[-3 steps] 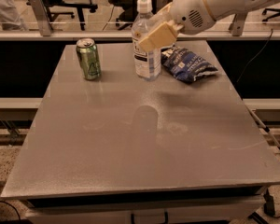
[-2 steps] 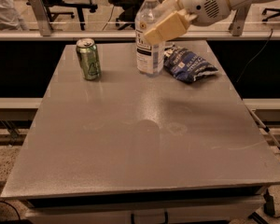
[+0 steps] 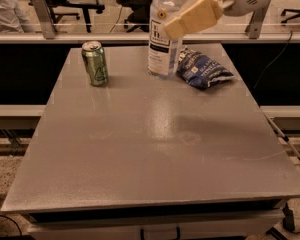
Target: Pick blue plastic bottle
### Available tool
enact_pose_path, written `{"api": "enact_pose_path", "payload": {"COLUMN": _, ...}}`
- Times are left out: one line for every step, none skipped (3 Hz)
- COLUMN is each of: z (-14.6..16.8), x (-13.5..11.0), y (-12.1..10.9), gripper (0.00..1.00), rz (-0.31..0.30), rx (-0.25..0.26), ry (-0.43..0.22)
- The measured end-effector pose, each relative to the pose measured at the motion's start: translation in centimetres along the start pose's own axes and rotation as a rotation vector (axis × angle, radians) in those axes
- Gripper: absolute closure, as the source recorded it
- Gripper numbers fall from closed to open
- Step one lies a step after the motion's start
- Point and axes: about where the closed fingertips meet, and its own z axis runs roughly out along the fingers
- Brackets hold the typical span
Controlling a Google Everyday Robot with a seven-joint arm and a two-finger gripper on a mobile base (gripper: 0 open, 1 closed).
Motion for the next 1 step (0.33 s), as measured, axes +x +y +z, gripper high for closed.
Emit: {"api": "enact_pose_path", "payload": {"z": -0.02, "x": -0.08, "y": 0.09, "gripper": 1.00, "rz": -0.001, "rx": -0.004, "ry": -0.002}}
